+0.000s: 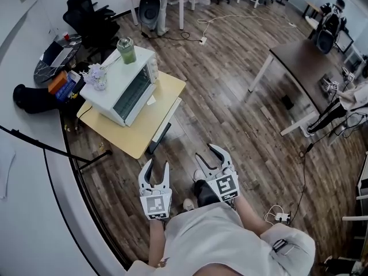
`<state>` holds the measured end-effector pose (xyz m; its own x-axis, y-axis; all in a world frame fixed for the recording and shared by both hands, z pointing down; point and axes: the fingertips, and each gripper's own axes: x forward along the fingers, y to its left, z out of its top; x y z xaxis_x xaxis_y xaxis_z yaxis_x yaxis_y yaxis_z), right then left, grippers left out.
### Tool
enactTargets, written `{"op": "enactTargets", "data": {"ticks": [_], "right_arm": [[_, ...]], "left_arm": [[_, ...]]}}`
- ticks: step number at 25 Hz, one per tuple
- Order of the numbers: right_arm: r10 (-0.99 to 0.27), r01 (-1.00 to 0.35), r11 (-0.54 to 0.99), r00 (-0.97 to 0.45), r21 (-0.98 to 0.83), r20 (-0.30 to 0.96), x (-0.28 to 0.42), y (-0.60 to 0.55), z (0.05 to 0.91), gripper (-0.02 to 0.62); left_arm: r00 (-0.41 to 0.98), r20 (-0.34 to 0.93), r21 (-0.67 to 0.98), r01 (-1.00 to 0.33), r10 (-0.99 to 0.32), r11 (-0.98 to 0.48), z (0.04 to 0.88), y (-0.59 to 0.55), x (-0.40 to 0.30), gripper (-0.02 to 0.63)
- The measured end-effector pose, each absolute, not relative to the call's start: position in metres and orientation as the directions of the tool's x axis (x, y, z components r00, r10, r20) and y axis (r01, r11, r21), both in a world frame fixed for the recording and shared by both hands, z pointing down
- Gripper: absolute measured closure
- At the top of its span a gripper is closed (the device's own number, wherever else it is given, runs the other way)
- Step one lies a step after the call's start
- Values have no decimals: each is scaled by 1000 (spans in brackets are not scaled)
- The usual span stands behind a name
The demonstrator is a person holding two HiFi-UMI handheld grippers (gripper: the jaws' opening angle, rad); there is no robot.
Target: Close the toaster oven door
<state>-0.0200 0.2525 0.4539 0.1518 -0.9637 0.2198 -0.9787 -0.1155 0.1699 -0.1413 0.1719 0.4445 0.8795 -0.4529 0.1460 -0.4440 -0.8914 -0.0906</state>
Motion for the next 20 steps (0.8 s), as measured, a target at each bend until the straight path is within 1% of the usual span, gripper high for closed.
{"op": "enactTargets", "data": {"ticks": [7,12,20], "right_arm": [[-968,-984,-72,107,160,227,12,218,458,394],[-972,-987,-39,74,158,224,37,195,456,394],[-974,-990,30,2,138,226,71,166,456,394]], "left_arm": [[857,155,-97,-482,-492,-871,446,141,-116,433],[821,165,-89,-540,-547,-837,446,113,-106,433],[782,172,-104,-590,-599,-801,441,93,-75,433]]}}
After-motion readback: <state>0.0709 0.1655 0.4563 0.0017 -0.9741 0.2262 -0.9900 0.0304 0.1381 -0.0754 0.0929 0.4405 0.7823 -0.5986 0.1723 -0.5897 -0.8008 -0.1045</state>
